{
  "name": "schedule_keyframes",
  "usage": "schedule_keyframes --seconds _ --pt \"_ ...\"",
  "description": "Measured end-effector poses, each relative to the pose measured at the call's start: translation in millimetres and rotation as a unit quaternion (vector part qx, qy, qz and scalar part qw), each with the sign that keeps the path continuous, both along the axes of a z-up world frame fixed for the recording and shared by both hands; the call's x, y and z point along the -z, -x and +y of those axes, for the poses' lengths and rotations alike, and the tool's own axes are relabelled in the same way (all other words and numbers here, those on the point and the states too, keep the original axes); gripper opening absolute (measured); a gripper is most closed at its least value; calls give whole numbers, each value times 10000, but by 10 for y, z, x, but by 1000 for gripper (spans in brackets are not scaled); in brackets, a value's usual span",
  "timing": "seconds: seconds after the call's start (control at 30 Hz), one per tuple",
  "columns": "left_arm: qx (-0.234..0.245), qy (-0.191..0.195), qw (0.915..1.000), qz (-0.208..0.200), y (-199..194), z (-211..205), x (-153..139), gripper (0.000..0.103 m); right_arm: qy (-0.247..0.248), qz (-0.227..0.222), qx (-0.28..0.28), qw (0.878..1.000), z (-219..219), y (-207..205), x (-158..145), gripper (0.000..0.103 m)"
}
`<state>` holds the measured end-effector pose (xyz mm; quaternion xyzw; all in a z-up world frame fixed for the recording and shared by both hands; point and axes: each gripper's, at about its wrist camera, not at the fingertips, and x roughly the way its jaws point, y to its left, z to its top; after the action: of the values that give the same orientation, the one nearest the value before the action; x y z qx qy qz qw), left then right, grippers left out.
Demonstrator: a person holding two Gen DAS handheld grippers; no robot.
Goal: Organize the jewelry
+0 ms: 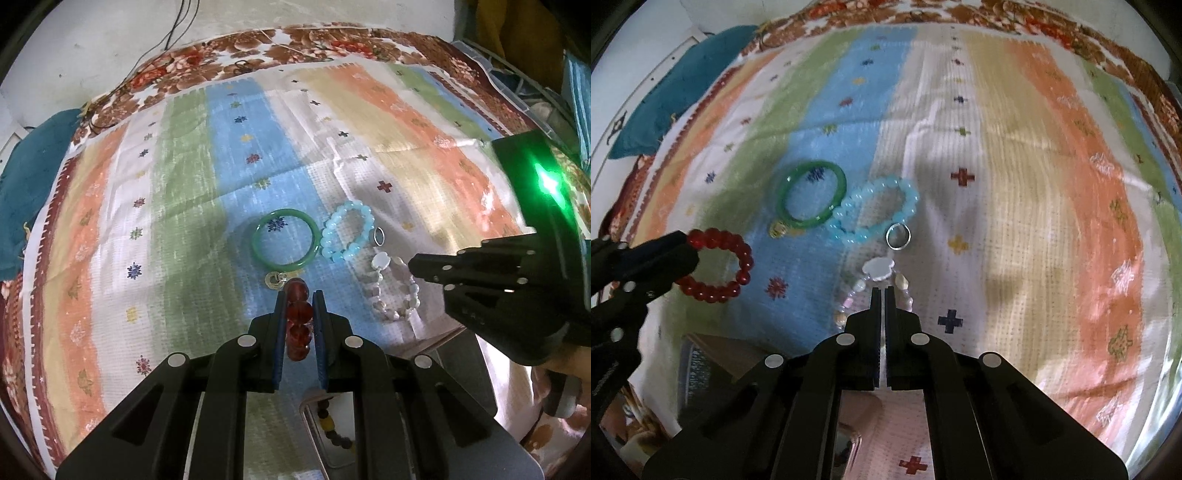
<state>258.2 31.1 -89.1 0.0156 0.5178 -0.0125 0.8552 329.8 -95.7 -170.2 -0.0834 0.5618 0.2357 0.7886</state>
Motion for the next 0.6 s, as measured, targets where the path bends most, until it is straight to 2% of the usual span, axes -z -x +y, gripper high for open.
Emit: schedule_keyframes --seconds 0.23,0.33,0.43,0.6 --pt "35 4 10000 56 -16 -14 32 13 142 131 7 9998 -23 -59 121 5" --pt "36 -16 10000 81 -18 -23 49 13 159 162 -21 9997 -26 -74 159 36" --pt "43 -44 10000 71 -21 -33 51 13 137 53 55 9999 -53 -106 127 36" --pt "59 -39 10000 67 -18 -48 54 13 199 197 -11 9996 -32 -141 223 36"
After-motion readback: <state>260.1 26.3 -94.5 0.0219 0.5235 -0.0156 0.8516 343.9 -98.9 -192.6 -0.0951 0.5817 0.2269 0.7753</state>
